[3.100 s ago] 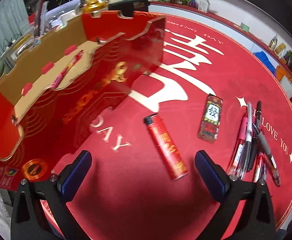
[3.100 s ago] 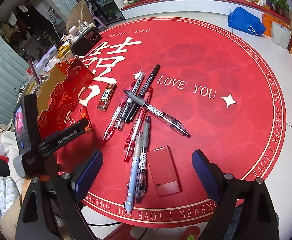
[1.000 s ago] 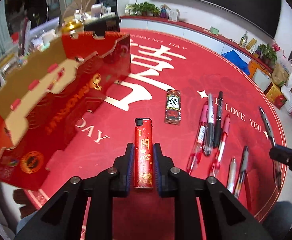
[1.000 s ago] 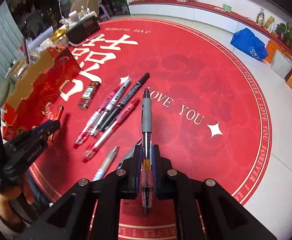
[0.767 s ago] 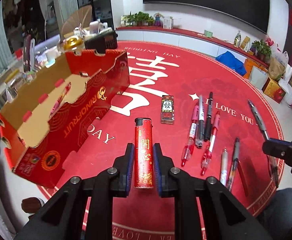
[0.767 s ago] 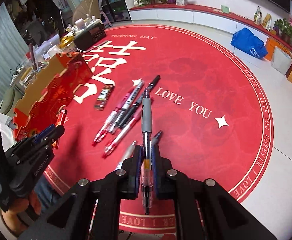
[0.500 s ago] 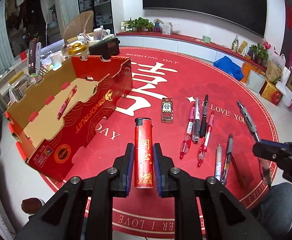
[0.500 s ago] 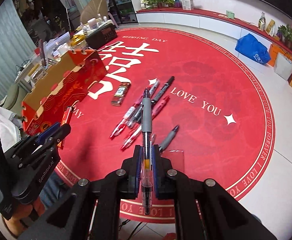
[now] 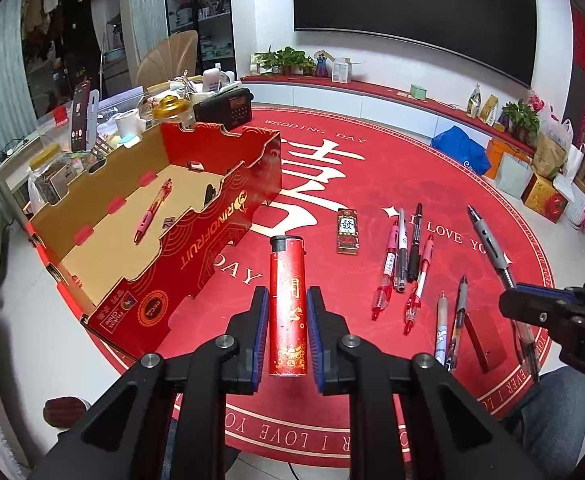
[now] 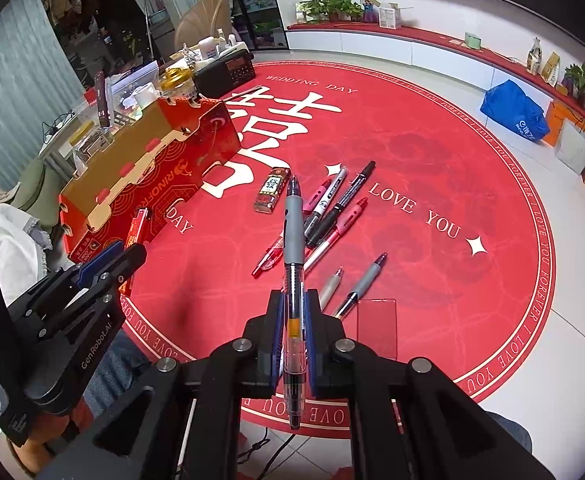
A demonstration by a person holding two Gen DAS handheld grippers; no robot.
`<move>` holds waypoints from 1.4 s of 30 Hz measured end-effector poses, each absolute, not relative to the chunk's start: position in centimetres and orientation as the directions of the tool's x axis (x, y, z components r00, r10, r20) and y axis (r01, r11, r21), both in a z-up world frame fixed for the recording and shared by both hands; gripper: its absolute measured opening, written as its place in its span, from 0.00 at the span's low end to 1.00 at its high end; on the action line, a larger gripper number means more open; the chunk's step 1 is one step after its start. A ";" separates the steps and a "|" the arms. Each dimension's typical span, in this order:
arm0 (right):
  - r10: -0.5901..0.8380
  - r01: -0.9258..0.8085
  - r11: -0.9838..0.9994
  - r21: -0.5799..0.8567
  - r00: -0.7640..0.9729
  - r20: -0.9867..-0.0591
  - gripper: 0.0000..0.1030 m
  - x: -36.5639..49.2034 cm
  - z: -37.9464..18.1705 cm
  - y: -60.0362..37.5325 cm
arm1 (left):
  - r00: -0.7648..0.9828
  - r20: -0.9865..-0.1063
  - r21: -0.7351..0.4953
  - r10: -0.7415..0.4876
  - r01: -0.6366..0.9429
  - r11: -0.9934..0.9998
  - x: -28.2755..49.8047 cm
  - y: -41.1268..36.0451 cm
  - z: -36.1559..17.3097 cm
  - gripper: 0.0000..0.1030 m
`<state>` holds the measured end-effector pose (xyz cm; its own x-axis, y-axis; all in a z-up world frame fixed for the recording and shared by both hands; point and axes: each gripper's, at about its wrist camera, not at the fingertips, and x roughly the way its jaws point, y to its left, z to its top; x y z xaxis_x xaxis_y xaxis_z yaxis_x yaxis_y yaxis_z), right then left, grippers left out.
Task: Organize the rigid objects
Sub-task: 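Carry the red lighter and grey pen over the cardboard box with both tools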
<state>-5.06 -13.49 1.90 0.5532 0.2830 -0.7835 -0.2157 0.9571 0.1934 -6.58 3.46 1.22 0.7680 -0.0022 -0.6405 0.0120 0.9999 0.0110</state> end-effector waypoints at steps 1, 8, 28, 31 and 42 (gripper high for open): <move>0.285 -0.217 0.956 0.195 0.553 -0.783 0.11 -5.0 2.0 -13.4 | 0.769 -0.639 0.009 -0.002 0.010 1.000 -6.6 3.6 1.3 0.20; 0.291 -0.234 0.954 0.189 0.559 -0.776 0.11 -4.8 2.7 -12.7 | 0.783 -0.622 0.015 0.011 -0.002 1.000 -6.9 4.1 1.8 0.20; 0.356 -0.356 0.920 0.162 0.594 -0.721 0.11 -2.7 7.0 -6.8 | 0.822 -0.563 -0.005 0.085 -0.106 0.994 -5.7 9.7 5.5 0.20; 0.385 -0.406 0.902 0.150 0.593 -0.707 0.11 -1.8 8.1 -4.2 | 0.821 -0.558 -0.010 0.125 -0.157 0.988 -5.2 11.8 6.2 0.20; 0.484 -0.531 0.833 0.157 0.561 -0.671 0.11 1.7 10.3 4.9 | 0.796 -0.558 -0.010 0.234 -0.289 0.957 -2.1 18.4 7.1 0.20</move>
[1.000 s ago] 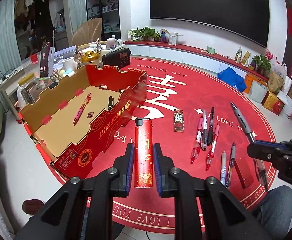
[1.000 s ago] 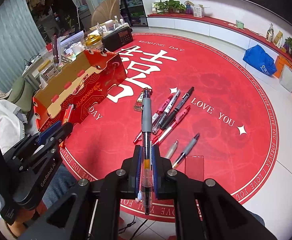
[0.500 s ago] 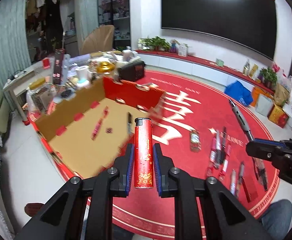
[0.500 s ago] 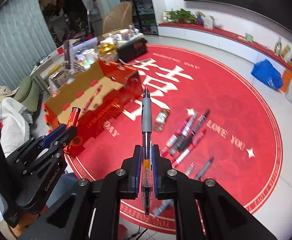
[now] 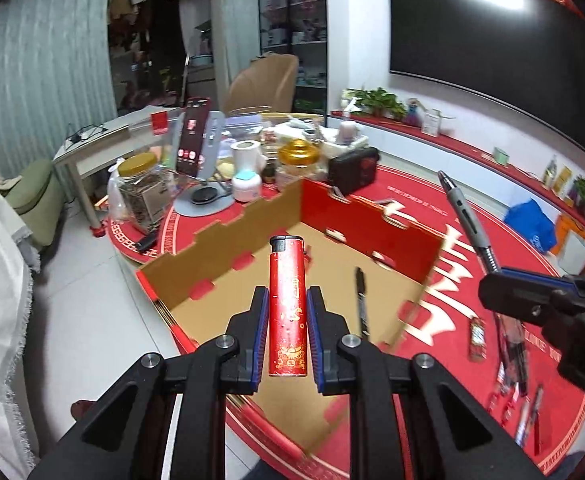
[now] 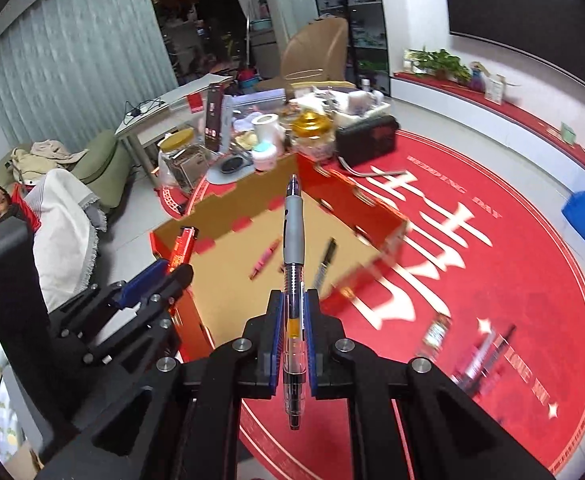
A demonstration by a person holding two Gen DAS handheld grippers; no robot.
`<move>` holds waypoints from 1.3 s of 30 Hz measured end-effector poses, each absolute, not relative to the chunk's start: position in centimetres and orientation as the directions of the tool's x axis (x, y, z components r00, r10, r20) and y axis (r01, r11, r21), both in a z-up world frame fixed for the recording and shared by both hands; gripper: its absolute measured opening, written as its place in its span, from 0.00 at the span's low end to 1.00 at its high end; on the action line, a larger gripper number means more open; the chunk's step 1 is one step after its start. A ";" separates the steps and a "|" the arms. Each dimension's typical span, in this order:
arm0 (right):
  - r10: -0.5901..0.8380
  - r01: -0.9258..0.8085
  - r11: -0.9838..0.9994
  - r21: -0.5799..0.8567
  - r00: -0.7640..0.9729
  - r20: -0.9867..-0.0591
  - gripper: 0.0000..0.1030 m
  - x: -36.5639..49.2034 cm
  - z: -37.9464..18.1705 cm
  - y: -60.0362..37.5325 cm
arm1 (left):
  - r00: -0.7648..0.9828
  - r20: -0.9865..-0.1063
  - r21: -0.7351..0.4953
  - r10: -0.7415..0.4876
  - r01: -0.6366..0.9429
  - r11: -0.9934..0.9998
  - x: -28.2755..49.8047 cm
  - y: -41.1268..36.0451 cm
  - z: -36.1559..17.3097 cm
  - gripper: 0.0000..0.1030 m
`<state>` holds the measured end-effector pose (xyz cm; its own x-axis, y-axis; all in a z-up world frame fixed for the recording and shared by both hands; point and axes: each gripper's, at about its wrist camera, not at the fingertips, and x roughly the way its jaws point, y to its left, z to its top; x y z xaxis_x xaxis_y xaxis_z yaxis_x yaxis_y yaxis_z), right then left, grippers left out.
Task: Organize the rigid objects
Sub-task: 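Carry the red lighter and grey pen over the cardboard box with both tools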
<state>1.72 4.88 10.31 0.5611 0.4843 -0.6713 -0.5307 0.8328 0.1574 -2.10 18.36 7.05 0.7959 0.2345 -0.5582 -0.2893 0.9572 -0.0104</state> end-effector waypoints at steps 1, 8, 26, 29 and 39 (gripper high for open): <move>0.487 -0.533 0.831 0.160 0.557 -0.673 0.11 2.3 10.2 5.7 | 0.792 -0.559 -0.010 0.243 -0.299 0.954 -1.5 18.8 6.9 0.20; 0.462 -0.538 0.832 0.132 0.541 -0.703 0.11 5.7 9.0 9.3 | 0.755 -0.598 -0.016 0.269 -0.347 0.938 2.2 21.1 5.4 0.20; 0.442 -0.514 0.843 0.158 0.494 -0.748 0.11 10.0 5.8 11.8 | 0.699 -0.664 -0.022 0.267 -0.374 0.927 5.6 23.4 2.0 0.20; 0.439 -0.514 0.843 0.156 0.492 -0.752 0.11 10.2 5.6 11.9 | 0.698 -0.665 -0.019 0.266 -0.373 0.928 5.7 23.4 2.0 0.20; 0.428 -0.512 0.846 0.149 0.485 -0.762 0.11 10.7 5.2 12.3 | 0.692 -0.671 -0.013 0.267 -0.371 0.928 6.0 23.6 1.8 0.20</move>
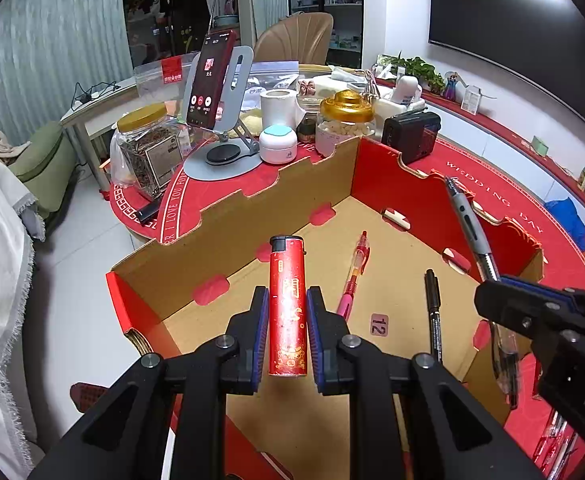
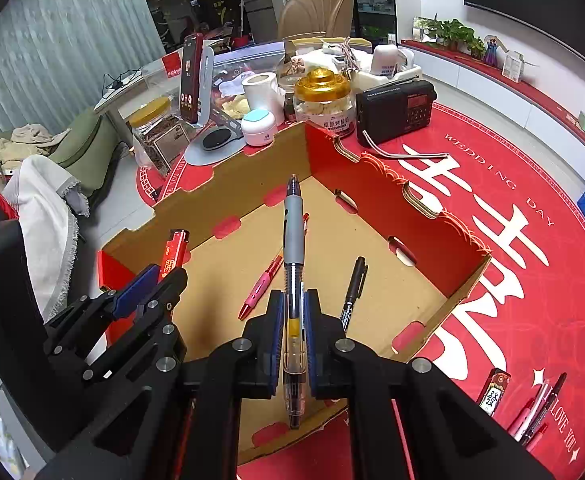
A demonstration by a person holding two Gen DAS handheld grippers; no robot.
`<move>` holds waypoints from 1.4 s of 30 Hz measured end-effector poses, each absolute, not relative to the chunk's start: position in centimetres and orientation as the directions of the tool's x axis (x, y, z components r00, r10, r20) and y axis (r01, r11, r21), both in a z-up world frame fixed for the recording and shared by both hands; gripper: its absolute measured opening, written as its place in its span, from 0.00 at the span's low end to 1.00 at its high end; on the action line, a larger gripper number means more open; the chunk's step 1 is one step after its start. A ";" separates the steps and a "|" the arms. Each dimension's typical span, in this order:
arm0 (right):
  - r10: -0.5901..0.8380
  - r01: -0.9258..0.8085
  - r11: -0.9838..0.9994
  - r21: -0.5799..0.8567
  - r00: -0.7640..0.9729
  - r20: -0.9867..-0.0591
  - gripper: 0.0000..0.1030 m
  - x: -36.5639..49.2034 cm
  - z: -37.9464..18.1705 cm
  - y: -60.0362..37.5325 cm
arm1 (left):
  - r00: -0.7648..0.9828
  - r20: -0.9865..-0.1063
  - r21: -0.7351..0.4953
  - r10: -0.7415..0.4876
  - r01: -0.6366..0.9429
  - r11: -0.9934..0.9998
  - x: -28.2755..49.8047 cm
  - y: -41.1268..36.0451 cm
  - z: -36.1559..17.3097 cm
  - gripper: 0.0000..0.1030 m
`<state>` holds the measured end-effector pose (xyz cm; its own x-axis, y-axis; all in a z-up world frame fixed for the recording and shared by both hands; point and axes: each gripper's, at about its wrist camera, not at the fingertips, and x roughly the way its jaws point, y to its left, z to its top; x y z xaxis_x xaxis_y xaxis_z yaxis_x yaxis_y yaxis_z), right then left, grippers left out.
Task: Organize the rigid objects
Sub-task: 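Carry the red lighter and grey pen over the cardboard box with both tools, then open both tools to drop the lighter and grey pen into the box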
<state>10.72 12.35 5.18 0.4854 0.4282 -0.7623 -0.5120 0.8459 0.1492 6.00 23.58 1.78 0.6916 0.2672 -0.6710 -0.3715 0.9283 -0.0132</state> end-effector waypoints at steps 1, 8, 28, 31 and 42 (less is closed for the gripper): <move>0.428 -0.513 0.845 0.149 0.484 -0.763 0.11 10.8 5.1 12.4 | 0.691 -0.671 -0.012 0.268 -0.371 0.929 6.0 23.6 1.8 0.20; 0.423 -0.510 0.847 0.150 0.475 -0.771 0.11 11.2 4.5 12.6 | 0.684 -0.680 -0.012 0.264 -0.370 0.929 6.2 23.6 1.5 0.20; 0.418 -0.499 0.850 0.169 0.443 -0.793 0.11 12.1 2.7 12.8 | 0.635 -0.719 0.072 0.283 -0.337 0.939 7.4 22.8 1.1 0.20; 0.413 -0.497 0.851 0.170 0.434 -0.801 0.11 12.3 2.5 12.8 | 0.607 -0.744 0.090 0.278 -0.320 0.943 7.9 22.7 0.8 0.22; 0.361 -0.479 0.870 0.120 0.450 -0.817 0.58 11.8 3.2 11.4 | 0.610 -0.723 0.129 0.325 -0.343 0.930 6.8 22.8 1.5 1.00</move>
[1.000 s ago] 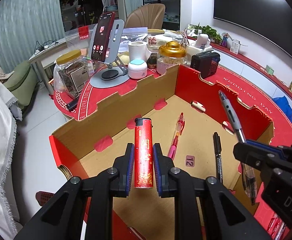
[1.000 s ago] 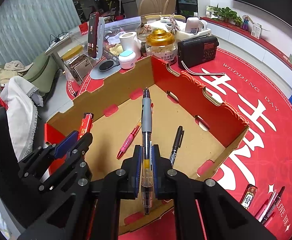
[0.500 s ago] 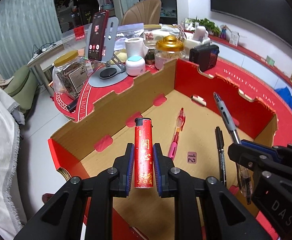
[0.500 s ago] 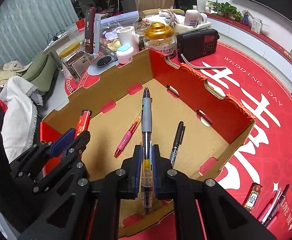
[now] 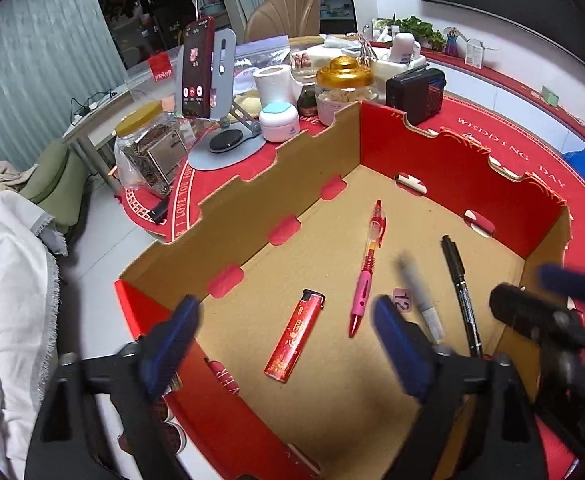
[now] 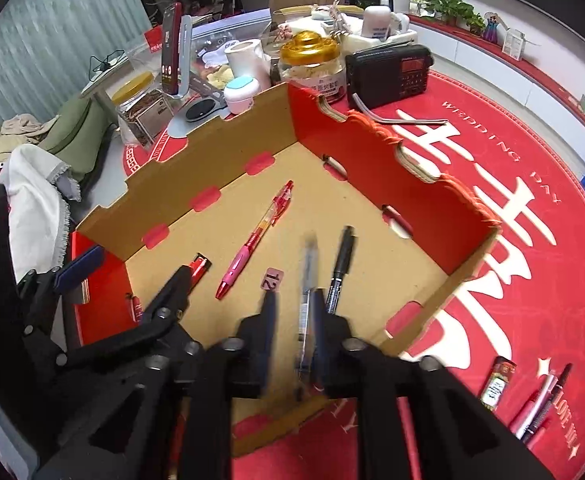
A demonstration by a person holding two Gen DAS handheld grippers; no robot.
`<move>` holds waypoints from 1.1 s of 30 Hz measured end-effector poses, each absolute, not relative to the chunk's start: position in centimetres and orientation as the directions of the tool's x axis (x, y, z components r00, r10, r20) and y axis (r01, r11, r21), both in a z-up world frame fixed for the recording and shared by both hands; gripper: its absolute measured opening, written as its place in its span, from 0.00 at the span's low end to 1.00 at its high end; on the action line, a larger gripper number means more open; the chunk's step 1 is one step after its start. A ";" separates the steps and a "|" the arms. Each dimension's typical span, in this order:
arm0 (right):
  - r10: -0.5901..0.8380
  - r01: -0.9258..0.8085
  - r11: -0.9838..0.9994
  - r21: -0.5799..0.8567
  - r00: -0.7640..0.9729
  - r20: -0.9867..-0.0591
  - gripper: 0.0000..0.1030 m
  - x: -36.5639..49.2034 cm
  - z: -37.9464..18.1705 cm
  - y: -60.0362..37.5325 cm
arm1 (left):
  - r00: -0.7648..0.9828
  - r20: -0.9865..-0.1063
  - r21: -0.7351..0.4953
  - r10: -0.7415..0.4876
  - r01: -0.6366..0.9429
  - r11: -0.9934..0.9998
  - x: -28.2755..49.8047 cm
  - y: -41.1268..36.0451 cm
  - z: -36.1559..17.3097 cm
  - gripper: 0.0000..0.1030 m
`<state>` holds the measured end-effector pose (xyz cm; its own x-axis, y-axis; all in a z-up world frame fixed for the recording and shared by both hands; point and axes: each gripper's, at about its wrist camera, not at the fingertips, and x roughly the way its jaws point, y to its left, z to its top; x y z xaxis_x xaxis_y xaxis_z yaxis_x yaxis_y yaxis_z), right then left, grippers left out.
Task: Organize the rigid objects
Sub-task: 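Open both tools to drop the lighter and grey pen into the box, then grasp the mahjong tile with the left tool while the right tool grasps the red card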
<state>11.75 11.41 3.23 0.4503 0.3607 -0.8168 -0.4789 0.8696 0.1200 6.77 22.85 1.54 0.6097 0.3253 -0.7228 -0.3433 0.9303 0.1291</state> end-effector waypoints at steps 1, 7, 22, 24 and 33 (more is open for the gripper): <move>0.378 -0.483 0.866 0.129 0.462 -0.803 0.98 11.3 3.7 10.8 | 0.625 -0.716 0.111 0.313 -0.340 0.934 6.4 22.8 1.7 1.00; 0.419 -0.475 0.866 0.157 0.515 -0.748 0.99 7.8 5.6 5.9 | 0.692 -0.689 0.017 0.218 -0.284 0.959 3.3 20.7 2.7 1.00; 0.241 0.024 0.952 0.307 0.559 -0.793 0.99 -3.7 -2.2 -17.3 | 0.700 -0.713 0.203 0.049 0.138 0.969 1.9 -0.4 -0.4 1.00; 0.241 0.033 0.950 0.311 0.559 -0.794 0.99 -4.3 -2.4 -18.3 | 0.686 -0.724 0.215 0.068 0.130 0.968 3.2 -1.2 -1.2 1.00; 0.224 0.050 0.952 0.300 0.555 -0.801 0.99 -5.8 -4.0 -21.7 | 0.614 -0.780 0.215 0.119 0.084 0.973 9.3 -2.0 -4.1 1.00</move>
<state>-5.80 -21.72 -3.96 0.5552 0.2236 -0.8011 0.0499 0.9525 0.3005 9.31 -1.98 -4.11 0.6140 0.1193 -0.7802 0.0837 0.9731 0.2147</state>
